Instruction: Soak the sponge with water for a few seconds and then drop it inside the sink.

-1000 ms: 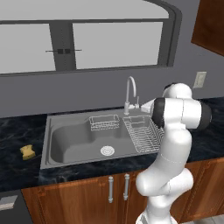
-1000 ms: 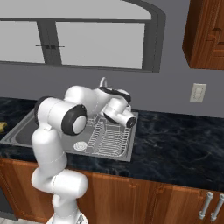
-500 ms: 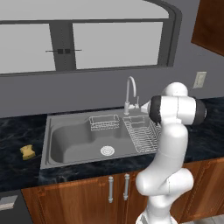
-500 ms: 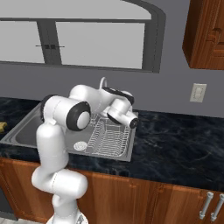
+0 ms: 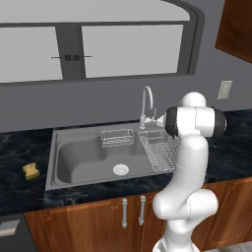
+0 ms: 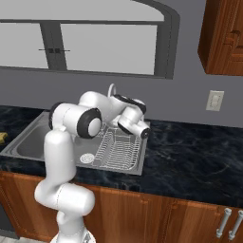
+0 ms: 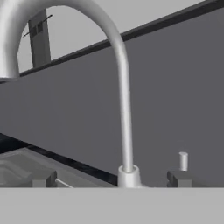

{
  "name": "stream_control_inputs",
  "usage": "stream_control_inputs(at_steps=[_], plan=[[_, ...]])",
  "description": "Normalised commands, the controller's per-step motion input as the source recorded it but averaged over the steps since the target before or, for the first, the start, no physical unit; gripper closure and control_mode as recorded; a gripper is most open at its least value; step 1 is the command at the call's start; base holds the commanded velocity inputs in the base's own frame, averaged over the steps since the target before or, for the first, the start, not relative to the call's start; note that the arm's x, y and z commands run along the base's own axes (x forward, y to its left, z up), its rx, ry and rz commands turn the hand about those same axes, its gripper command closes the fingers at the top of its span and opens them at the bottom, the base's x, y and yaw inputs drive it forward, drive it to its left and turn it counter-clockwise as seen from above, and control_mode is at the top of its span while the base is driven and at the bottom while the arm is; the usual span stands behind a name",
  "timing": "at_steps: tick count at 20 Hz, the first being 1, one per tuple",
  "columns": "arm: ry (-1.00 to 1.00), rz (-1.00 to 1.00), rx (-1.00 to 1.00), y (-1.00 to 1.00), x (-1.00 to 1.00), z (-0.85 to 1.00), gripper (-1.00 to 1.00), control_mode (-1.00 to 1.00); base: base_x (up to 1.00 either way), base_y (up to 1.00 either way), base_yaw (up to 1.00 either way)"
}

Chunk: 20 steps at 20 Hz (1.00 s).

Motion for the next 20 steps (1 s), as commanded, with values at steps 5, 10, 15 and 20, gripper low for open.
stream_control_inputs(at_steps=[5,10,15,20], plan=[[0.00,-0.02,0.00,0.00,0.38,-0.03,-1.00,-1.00,0.00,0.00,0.00],[0.00,-0.01,0.00,0.00,0.24,-0.27,-1.00,-1.00,0.00,0.00,0.00],[-0.01,-0.01,0.00,0.00,0.19,-0.19,-1.00,-1.00,0.00,0.00,0.00],[0.00,0.00,0.00,0.00,0.30,-0.09,-1.00,-1.00,0.00,0.00,0.00]])
